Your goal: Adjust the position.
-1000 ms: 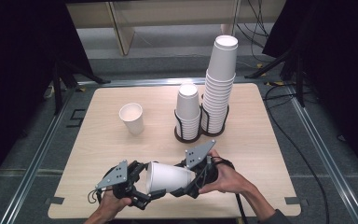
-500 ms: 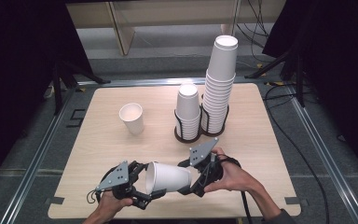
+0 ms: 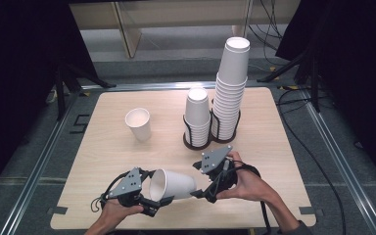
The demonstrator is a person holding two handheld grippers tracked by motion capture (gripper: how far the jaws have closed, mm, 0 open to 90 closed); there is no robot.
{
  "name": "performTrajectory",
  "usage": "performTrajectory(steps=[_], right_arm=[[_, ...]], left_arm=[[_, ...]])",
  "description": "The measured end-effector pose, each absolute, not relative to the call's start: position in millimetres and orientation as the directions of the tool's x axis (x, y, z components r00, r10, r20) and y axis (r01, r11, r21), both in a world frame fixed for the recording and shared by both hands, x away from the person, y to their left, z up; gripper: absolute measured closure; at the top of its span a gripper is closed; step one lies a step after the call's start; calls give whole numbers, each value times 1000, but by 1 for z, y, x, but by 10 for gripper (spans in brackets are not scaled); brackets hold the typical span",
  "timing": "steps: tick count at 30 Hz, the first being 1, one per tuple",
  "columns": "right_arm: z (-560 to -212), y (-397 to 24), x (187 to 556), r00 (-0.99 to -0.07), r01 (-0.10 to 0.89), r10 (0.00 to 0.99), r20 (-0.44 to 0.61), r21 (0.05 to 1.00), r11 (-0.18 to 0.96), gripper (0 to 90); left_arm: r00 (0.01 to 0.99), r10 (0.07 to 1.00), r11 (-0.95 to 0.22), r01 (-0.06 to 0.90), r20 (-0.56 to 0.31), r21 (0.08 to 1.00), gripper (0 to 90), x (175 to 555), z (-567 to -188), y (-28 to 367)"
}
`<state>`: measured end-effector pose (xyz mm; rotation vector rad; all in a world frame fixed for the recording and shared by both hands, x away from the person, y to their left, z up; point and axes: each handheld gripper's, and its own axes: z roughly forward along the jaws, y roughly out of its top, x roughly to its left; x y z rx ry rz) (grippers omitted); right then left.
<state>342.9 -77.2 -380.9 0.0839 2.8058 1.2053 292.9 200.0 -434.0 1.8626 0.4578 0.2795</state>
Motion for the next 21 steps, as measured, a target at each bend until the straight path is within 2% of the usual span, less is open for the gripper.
performTrajectory(steps=[3, 12, 21], right_arm=[[-383, -71, 339, -994, 6, 80, -71, 704, 710, 162], [-401, -49, 332, -991, -34, 54, -121, 631, 775, 161], [-414, -35, 328, -991, -45, 47, -129, 628, 777, 162]], left_arm=[[886, 463, -343, 180, -1, 922, 129, 293, -433, 200], [874, 484, -413, 190, 37, 891, 129, 288, -429, 193], [872, 483, -451, 177, 73, 875, 129, 286, -427, 191]])
